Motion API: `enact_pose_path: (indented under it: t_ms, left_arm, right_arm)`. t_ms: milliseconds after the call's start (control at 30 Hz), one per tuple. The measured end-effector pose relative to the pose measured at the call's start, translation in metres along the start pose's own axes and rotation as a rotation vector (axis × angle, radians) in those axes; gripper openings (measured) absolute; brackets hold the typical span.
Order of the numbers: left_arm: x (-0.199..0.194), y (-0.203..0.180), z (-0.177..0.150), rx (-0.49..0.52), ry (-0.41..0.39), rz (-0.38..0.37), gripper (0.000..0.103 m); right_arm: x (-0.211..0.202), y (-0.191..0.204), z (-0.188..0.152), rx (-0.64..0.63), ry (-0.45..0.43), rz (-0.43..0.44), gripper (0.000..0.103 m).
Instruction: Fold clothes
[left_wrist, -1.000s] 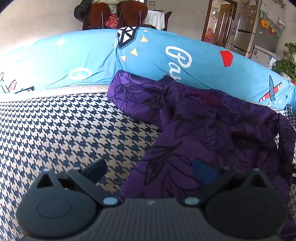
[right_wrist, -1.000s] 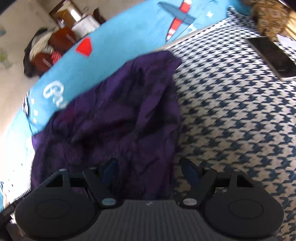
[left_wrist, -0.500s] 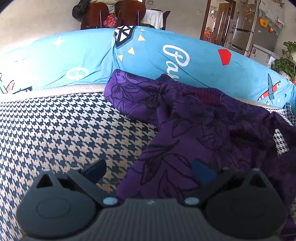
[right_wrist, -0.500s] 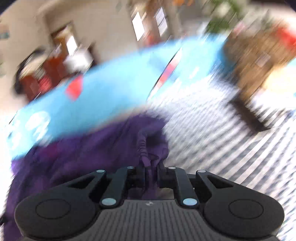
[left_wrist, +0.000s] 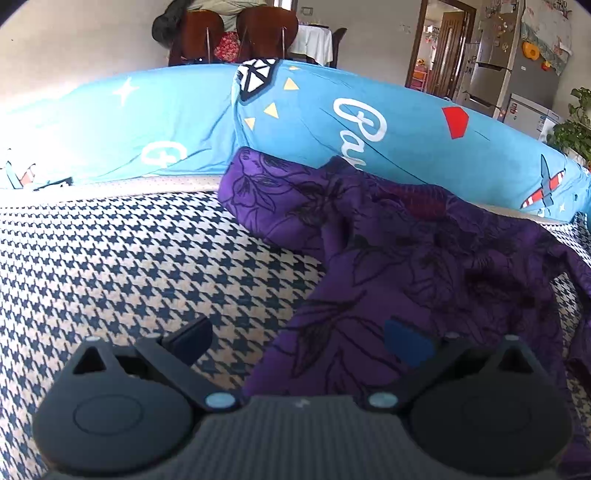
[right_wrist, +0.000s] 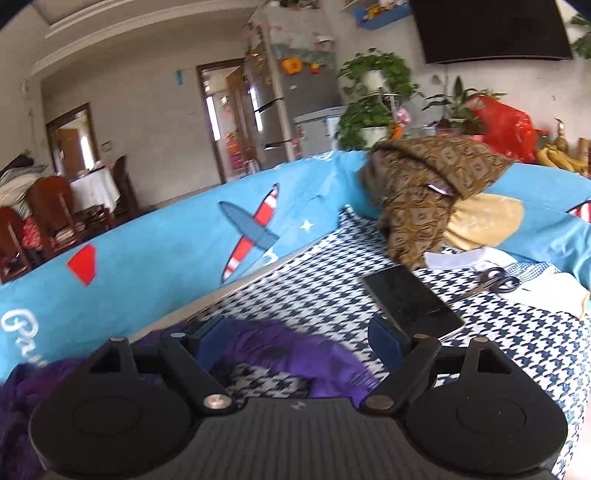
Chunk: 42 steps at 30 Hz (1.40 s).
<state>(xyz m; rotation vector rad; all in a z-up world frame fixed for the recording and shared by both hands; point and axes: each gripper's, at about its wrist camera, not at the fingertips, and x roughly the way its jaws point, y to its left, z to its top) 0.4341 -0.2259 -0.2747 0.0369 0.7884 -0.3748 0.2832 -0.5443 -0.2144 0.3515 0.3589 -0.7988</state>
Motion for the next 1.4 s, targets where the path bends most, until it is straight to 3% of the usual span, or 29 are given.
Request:
enact_pose_path:
  t_ms: [200, 700, 1267, 1400]
  left_arm:
    - [-0.010, 0.011, -0.003, -0.023, -0.004, 0.039, 0.103]
    - [-0.032, 0.028, -0.027, -0.068, -0.001, 0.058, 0.103]
    - [-0.039, 0.072, -0.030, -0.214, -0.001, 0.143, 0.103]
    - [-0.039, 0.074, -0.029, -0.211, -0.001, 0.158, 0.103]
  right_arm:
    - [-0.005, 0.025, -0.014, -0.035, 0.115, 0.211, 0.083]
    - [-0.045, 0.079, -0.077, -0.158, 0.318, 0.505, 0.083]
    - [-0.130, 0.160, -0.146, -0.493, 0.276, 0.974, 0.083]
    - [-0.134, 0.176, -0.156, -0.533, 0.281, 1.019, 0.083]
